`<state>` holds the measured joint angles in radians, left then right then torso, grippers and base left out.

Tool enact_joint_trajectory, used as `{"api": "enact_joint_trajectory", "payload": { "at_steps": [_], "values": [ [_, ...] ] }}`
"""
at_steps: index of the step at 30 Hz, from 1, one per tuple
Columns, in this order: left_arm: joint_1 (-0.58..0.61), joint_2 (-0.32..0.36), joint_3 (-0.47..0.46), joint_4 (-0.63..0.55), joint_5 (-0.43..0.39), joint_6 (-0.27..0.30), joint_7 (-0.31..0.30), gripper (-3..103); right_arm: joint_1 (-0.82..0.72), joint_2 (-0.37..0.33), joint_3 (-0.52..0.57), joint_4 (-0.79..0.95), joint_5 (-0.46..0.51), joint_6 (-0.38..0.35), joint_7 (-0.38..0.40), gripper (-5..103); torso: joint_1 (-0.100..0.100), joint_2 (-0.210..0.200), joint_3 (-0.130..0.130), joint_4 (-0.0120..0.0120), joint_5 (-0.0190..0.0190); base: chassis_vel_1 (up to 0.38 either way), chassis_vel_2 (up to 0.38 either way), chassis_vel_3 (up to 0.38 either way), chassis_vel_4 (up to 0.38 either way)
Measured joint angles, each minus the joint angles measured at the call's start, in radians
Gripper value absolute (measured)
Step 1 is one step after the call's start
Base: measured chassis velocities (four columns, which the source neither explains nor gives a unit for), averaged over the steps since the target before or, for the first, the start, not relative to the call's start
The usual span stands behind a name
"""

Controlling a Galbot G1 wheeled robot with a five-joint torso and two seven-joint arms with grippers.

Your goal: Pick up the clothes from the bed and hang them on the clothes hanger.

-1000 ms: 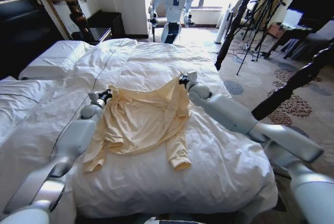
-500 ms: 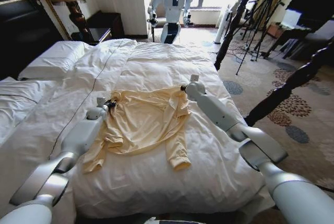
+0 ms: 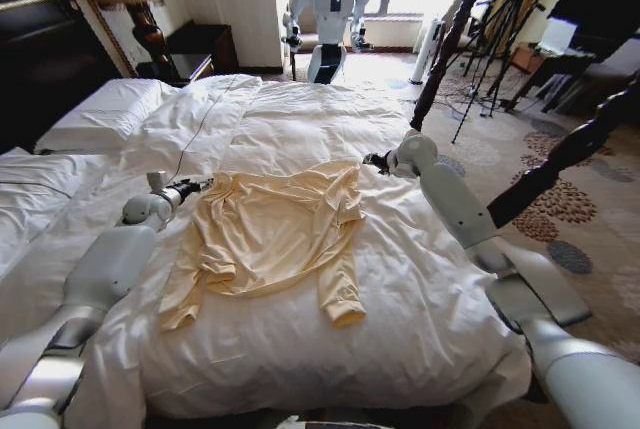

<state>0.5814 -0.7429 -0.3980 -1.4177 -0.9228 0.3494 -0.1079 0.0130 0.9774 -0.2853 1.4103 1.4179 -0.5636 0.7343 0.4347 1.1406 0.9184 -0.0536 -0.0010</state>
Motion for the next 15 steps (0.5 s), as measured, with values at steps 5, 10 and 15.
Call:
{"api": "enact_joint_trajectory", "payload": {
  "at_steps": [5, 10, 15],
  "values": [
    [0.118, 0.04, -0.08, -0.177, -0.028, -0.101, -0.122, 100, -0.05, -0.221, -0.057, 0.247, -0.305, 0.061, -0.058, 99, 0.0, 0.0, 0.0, 0.0, 0.0013, 0.0, 0.0, 0.0, 0.0],
    [0.154, 0.017, -0.116, -0.416, -0.2, -0.13, -0.244, 100, -0.201, -0.589, 0.12, 0.602, -0.39, 0.018, 0.037, 100, 0.0, 0.0, 0.0, -0.0033, 0.0006, 0.0, 0.0, 0.0, 0.0],
    [0.266, 0.007, -0.241, -0.652, -0.3, -0.111, -0.318, 100, -0.113, -0.851, 0.169, 0.722, -0.392, -0.079, 0.109, 100, -0.001, 0.0, 0.0, -0.0002, 0.0019, 0.0, 0.0, 0.0, 0.0]
  ]
}}
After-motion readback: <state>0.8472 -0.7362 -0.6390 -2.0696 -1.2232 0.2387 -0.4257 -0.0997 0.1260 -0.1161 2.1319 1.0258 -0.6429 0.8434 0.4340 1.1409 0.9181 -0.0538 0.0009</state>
